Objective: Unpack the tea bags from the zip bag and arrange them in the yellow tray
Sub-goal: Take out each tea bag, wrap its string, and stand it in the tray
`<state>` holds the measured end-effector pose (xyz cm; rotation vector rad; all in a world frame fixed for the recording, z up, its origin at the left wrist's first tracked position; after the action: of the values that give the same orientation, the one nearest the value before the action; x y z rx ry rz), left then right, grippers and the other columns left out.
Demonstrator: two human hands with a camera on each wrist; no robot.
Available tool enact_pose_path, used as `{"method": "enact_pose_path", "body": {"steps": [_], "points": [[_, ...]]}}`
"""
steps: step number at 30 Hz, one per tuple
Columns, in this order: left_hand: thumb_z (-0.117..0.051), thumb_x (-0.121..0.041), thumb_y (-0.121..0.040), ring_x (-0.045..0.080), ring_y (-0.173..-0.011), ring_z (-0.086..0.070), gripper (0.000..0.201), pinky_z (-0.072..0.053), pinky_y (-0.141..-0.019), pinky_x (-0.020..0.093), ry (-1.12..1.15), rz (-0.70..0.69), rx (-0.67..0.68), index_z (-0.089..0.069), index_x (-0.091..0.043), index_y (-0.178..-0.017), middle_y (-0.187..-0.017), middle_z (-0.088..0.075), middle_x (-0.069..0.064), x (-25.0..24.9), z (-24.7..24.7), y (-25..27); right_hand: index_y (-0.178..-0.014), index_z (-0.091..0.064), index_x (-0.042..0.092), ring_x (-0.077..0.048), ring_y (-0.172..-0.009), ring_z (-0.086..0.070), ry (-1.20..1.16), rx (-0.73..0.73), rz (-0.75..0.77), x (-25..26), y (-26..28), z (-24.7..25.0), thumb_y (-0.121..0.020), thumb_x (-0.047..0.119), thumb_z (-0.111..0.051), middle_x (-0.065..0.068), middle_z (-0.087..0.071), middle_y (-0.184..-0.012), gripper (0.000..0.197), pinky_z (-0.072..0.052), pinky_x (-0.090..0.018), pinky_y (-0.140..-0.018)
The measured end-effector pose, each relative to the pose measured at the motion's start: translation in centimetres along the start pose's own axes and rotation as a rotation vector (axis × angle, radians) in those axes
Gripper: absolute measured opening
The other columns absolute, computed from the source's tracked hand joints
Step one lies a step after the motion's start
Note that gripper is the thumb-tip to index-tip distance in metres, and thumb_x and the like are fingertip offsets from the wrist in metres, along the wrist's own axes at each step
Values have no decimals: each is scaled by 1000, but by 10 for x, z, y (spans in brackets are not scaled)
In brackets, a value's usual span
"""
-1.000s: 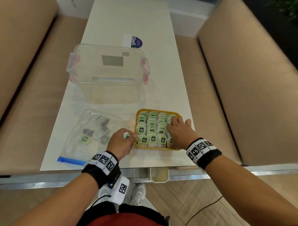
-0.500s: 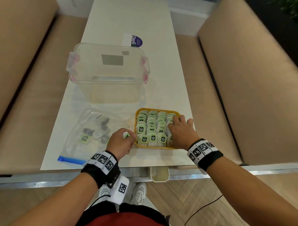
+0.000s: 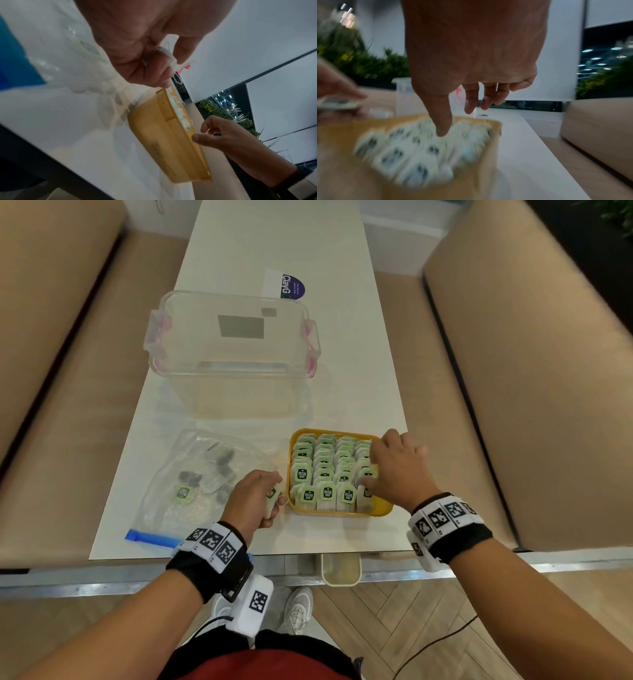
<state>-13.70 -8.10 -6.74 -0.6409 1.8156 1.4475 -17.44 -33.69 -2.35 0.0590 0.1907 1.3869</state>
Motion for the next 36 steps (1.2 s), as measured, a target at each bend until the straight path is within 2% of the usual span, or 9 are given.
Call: {"method": "enact_pose_path", "body": {"steps": [4, 7, 10, 13, 17, 23, 29, 33, 36], "points": [[-39, 0, -94, 23, -62, -45, 28, -27, -50, 26, 53, -83, 69, -62, -10, -107, -71, -55, 15, -8, 4, 6, -88, -57, 21, -18, -94, -48, -438, -82, 36, 16, 0, 30, -80, 38, -71, 4, -50, -99, 24, -42, -36, -80], [-50, 10, -91, 24, -67, -47, 37, -38, -54, 31, -169, -231, 127, -60, -19, -113, -73, -58, 4, -14, -2, 9, -84, -65, 20, -3, -77, -58, -766, 57, 67, 48, 1, 49, -84, 37, -72, 10, -63, -86, 18, -48, -23, -70], [-62, 2, -95, 12, -69, -59, 40, -47, -61, 28, -274, -374, 213, -51, -27, -121, -86, -67, -9, -16, -11, 14, -89, -69, 20, 2, -69, -58, -895, 195, 107, 74, 2, 52, -81, 39, -75, 10, -68, -86, 22, -46, -17, -65], [-61, 4, -94, 4, -67, -62, 48, -47, -64, 18, -273, -423, 279, -45, -28, -127, -78, -73, -9, -16, -18, 18, -96, -69, 20, 2, -69, -54, -877, 263, 127, 86, 4, 46, -77, 32, -80, 9, -65, -93, 25, -42, -16, -64], [-67, 3, -90, 12, -74, -67, 60, -50, -70, 25, -277, -434, 295, -44, -38, -127, -86, -74, 9, -11, -20, 15, -82, -66, 19, 7, -64, -50, -852, 220, 148, 92, 7, 45, -80, 19, -74, 13, -60, -82, 8, -35, -16, -60], [-80, -32, -83, 1, -86, -56, 39, -40, -73, 10, -742, -604, 120, -62, -38, -117, -105, -62, -21, -6, -4, 8, -84, -55, 21, -10, -64, -53, -648, 148, -2, 30, 2, 58, -89, 17, -58, 5, -61, -78, 6, -39, -27, -53], [-81, -32, -82, -11, -89, -45, 26, -31, -75, 2, -910, -706, 154, -72, -32, -106, -111, -58, -19, 7, -1, 4, -94, -48, 31, -22, -76, -58, -295, 439, 46, -3, 8, 23, -80, 0, -49, -1, -59, -89, 34, -43, -30, -57], [-81, -27, -83, -10, -85, -49, 20, -32, -75, 2, -874, -708, 111, -74, -26, -102, -106, -58, -14, 10, -5, 0, -91, -54, 30, -11, -74, -44, -232, 473, 126, 7, 6, 13, -80, -5, -46, 8, -56, -88, 38, -35, -34, -83], [-82, -24, -82, -9, -86, -52, 19, -33, -74, 1, -845, -707, 102, -74, -23, -99, -103, -56, -14, 12, -8, 0, -91, -61, 27, -15, -81, -46, -132, 518, 200, 16, 2, 6, -78, -6, -46, 10, -59, -86, 39, -28, -40, -92]]}}
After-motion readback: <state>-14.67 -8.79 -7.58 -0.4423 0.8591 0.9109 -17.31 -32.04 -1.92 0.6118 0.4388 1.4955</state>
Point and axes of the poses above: each hand's wrist, its own y-axis away from the middle knuckle, its own z-axis out of the back of the hand, x = y × z, the point moved 2 cm from there along -y, towards the middle knuckle
